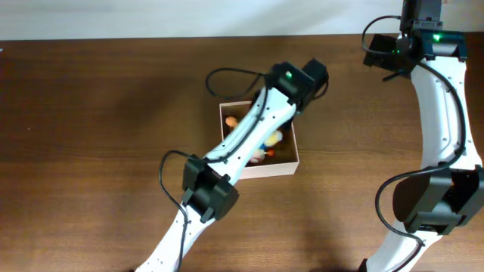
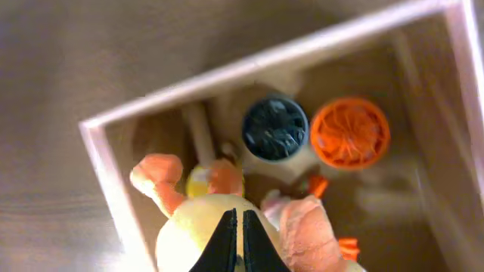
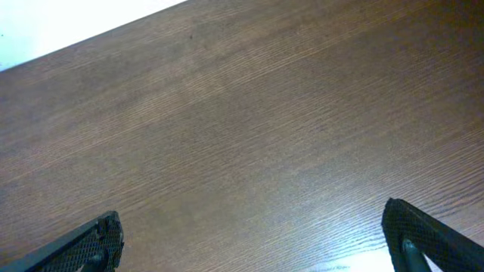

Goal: Pack container
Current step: 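Carry the plush bunny with the left gripper over the box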

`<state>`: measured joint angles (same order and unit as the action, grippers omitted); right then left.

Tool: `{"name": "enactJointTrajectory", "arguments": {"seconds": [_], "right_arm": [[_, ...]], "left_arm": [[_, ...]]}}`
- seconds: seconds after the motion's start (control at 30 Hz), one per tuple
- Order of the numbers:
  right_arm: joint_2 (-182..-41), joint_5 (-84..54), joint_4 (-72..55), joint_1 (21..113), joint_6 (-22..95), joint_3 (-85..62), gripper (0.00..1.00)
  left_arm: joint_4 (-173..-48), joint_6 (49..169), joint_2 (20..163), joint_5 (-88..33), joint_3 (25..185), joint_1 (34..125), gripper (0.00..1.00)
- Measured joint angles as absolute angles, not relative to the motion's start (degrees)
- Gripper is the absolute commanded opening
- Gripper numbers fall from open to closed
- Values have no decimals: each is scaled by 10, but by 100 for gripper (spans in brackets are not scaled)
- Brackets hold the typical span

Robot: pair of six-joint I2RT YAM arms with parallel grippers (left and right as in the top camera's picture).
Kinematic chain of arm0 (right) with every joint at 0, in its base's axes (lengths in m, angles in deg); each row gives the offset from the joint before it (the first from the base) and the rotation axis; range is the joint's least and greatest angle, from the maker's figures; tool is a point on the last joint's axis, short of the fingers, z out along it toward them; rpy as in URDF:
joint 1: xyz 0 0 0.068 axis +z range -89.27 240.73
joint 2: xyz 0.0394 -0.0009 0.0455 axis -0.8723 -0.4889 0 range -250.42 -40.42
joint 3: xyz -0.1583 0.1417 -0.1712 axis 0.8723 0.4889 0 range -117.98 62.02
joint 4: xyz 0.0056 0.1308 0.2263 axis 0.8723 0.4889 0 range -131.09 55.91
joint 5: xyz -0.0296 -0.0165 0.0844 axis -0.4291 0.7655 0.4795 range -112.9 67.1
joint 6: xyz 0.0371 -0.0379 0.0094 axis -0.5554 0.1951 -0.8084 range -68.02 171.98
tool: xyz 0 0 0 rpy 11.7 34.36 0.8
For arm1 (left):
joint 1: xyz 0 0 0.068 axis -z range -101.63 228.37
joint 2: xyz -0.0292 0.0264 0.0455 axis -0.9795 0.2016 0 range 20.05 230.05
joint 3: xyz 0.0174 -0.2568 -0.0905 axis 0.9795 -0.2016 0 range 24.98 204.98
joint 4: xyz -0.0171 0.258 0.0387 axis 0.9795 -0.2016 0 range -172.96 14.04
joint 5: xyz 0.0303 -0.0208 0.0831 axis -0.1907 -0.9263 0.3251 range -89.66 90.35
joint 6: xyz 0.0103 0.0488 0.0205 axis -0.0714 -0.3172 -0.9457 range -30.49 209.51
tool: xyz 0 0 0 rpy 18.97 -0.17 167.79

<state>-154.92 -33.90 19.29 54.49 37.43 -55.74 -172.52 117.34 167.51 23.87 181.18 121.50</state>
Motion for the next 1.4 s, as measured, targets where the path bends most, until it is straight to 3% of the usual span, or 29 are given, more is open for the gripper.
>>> {"name": "enactJointTrajectory", "arguments": {"seconds": [0.47, 0.9, 1.4], "right_arm": [[-1549, -339, 193, 545, 375, -557, 99], [-1549, -339, 193, 545, 374, -557, 99], [-1549, -339, 193, 545, 375, -557, 99]], "left_arm": [[-1721, 1218, 1675, 227, 1729, 1242, 2], [-1599, 1222, 1675, 239, 1729, 1241, 2], [-1676, 1222, 1675, 264, 1810, 1215, 2]]}}
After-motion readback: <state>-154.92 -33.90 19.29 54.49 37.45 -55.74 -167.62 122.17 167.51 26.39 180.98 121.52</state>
